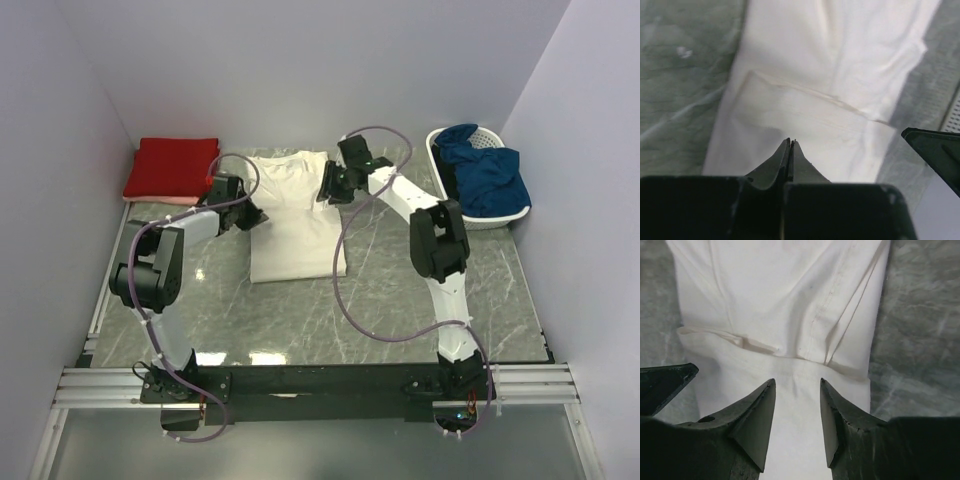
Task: Fold and stack the t-shirts
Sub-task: Fold the tshirt
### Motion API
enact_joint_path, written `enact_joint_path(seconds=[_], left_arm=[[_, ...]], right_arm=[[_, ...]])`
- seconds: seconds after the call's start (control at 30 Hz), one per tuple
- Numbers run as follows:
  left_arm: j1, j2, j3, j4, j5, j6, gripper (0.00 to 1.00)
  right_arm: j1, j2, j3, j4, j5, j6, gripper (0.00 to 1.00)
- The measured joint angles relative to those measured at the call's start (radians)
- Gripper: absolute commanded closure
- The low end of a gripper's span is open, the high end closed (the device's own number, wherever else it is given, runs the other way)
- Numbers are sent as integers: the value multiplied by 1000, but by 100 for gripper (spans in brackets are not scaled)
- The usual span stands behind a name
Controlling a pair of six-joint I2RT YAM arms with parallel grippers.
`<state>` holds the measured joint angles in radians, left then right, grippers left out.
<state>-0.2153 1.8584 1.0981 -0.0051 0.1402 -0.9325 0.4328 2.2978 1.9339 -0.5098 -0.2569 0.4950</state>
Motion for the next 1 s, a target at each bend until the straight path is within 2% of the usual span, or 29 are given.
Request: enact_joint_path(seconds=[0.33, 0.5, 0.7, 0.9, 1.0], left_arm=[[-92, 39, 202, 10, 106, 15, 92], [-138, 143, 258, 28, 134, 13, 92], [-133, 269, 260, 27, 143, -3, 93], [-124, 273, 248, 66, 160, -16, 92], [-121, 269, 248, 63, 161, -14, 87]], right_arm=[[-27, -174, -128, 85, -35, 5, 53], [-42, -161, -210, 105, -60, 11, 53], [-71, -118, -220, 113, -79, 14, 54], [-92, -59, -224, 108, -92, 24, 55], [-95, -50, -224, 93, -92, 29, 55]])
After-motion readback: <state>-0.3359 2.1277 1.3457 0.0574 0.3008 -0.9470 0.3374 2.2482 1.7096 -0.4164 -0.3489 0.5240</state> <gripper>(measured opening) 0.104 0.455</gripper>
